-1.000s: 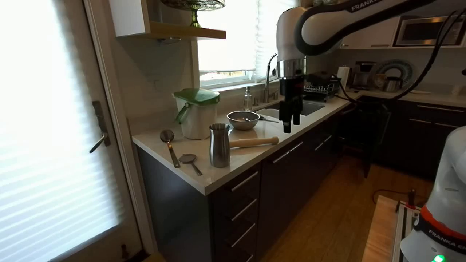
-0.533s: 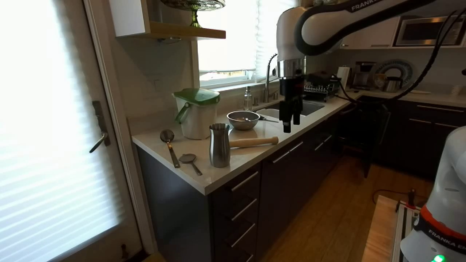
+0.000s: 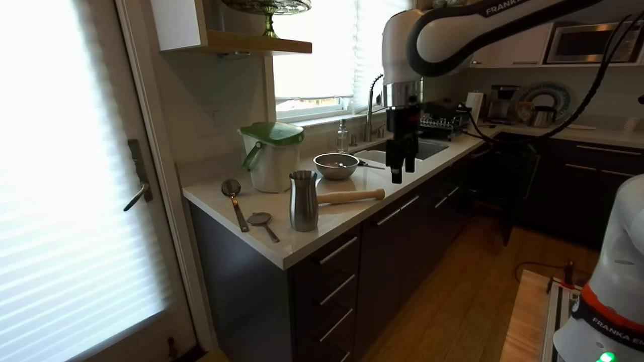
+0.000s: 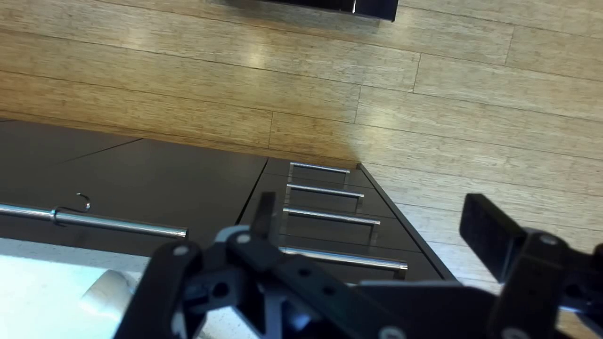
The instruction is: Open the second left drawer from the top
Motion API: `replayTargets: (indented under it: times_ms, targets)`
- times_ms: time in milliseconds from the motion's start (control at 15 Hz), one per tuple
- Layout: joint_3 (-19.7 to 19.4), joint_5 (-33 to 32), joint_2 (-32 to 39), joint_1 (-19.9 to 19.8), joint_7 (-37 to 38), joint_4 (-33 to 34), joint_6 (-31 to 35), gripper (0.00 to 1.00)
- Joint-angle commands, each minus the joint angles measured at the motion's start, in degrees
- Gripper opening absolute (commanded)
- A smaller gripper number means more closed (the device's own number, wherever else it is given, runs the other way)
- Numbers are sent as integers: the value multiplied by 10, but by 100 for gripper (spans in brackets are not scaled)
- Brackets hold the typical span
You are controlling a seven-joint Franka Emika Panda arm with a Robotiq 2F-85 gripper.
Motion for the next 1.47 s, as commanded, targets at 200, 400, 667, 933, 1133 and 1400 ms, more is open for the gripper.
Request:
replayTargets:
  times_ms: [200,400,667,933,1133,1400]
  targets:
    - [13,-34,-6,17,-40,-15,39,100]
    - [38,-54,-3,40,-60,-42,110,100]
    - [70,-97,7,68,-79,-108,242,100]
    - [70,-137,19,84,-140,-196,387,100]
    - [64,-186,53,78,-191,-242,495,100]
    - [54,-288,104,52,-243,-276,625,100]
